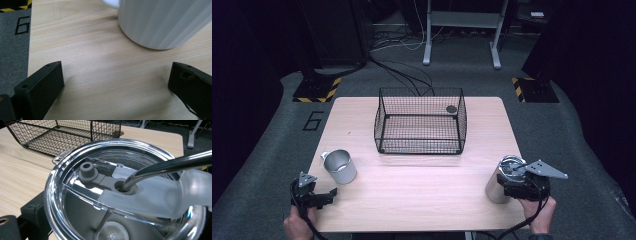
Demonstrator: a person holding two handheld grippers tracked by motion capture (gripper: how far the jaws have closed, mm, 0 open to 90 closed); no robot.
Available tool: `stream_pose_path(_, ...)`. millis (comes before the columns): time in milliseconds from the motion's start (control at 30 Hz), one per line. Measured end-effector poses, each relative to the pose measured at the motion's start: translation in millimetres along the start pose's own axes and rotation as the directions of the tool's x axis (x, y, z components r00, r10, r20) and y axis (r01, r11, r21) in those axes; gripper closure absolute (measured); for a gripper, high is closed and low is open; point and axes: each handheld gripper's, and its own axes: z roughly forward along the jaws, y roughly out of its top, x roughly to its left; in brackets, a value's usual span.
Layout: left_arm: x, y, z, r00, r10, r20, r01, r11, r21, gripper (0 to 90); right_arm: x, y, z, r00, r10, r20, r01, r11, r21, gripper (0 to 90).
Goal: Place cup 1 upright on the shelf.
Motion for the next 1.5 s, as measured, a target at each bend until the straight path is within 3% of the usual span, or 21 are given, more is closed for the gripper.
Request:
stream_pose_path(433,0.4,0.0,-0.4,1.0000,0.006,0.001,-0.006,1.0000,0.005,0.2,8.5,20.1,1.8,0.9995,-0.033,-0.002,0.033,0.999,0.018,3.3)
stream_pose_path(1133,0.4,0.0,-0.3,1.0000,0.006,0.001,-0.006,1.0000,0.005,0.2,28.4,48.7,14.9,0.9928,-0.105,-0.058,0.107,0.994,0.022,3.3)
stream_pose_path(1200,0.5,0.1,-0.3,1.0000,0.006,0.001,-0.006,1.0000,0.005,0.1,30.0,49.8,15.6,0.9939,-0.093,-0.058,0.095,0.995,0.021,3.3)
stream_pose_path(1500,0.4,0.1,-0.3,1.0000,0.005,0.001,-0.005,1.0000,0.004,0.1,38.1,61.0,20.4,0.9894,-0.119,-0.084,0.120,0.993,0.010,3.3)
